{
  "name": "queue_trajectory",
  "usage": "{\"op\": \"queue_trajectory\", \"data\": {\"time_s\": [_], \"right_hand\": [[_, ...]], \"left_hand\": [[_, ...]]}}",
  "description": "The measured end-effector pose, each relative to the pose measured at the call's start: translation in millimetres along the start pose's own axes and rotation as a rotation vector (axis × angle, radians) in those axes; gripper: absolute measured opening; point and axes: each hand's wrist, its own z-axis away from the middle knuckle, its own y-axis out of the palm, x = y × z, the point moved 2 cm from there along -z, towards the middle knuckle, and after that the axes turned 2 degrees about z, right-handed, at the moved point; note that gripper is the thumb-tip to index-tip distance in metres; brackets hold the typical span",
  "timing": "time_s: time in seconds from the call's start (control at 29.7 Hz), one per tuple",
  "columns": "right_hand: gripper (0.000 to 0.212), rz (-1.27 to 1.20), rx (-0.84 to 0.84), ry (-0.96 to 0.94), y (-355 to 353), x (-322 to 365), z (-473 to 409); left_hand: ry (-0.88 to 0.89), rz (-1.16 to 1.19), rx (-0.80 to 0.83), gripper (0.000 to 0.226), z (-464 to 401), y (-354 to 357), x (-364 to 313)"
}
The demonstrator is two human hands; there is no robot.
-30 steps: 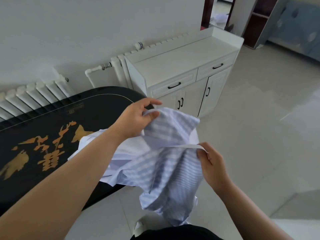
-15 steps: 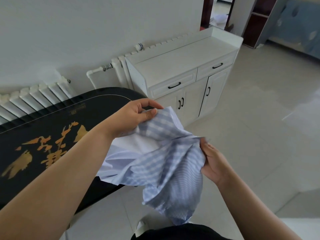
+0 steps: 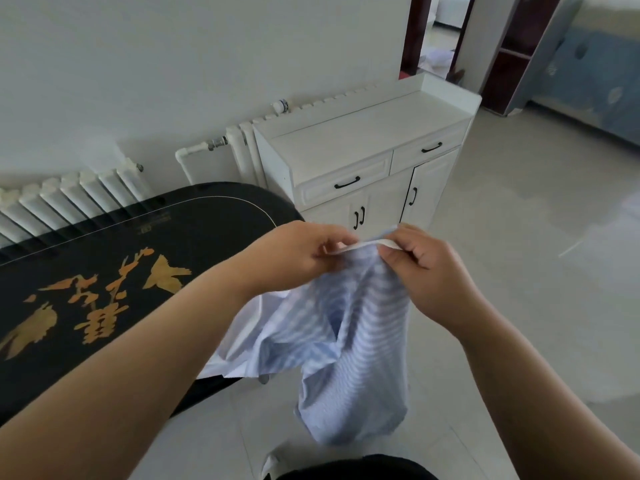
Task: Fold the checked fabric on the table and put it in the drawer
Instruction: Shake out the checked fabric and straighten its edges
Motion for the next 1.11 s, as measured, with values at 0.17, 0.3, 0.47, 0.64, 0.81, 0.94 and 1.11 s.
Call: {"op": "queue_trajectory", "data": {"time_s": [0.17, 0.3, 0.47, 0.64, 0.81, 0.94, 1.11], "right_hand": [[0.022, 0.082, -0.007, -0.103, -11.4, 2.0, 8.4], [0.019, 0.068, 0.073, -0.063, -20.1, -8.0, 20.5], [0.017, 0.073, 0.136, -0.073, -25.4, -5.2, 37.4], [0.017, 0.115, 0.089, -0.115, -22.3, 1.8, 41.3], [0.015, 0.214, -0.061, -0.240, -27.2, -6.7, 45.4], [0.014, 0.231, -0.074, -0.339, -27.8, -8.8, 46.7], [0.018, 0.320, -0.213, -0.349, -30.2, -8.3, 44.8]], "left_hand": [[-0.053, 0.492, 0.166, 0.010, -7.4, 0.0, -0.7], [-0.137, 0.624, 0.107, 0.019, -10.7, -0.8, 14.4], [-0.192, 0.604, -0.064, 0.023, -12.9, 5.7, 13.2], [-0.146, 0.609, 0.002, 0.028, -16.6, 22.4, -7.2], [-0.114, 0.779, 0.164, 0.026, -10.5, 28.6, -17.8], [-0.127, 0.814, 0.152, 0.023, -10.6, 31.9, -22.7], [-0.068, 0.820, 0.110, 0.063, -9.3, 35.1, -44.1]]}}
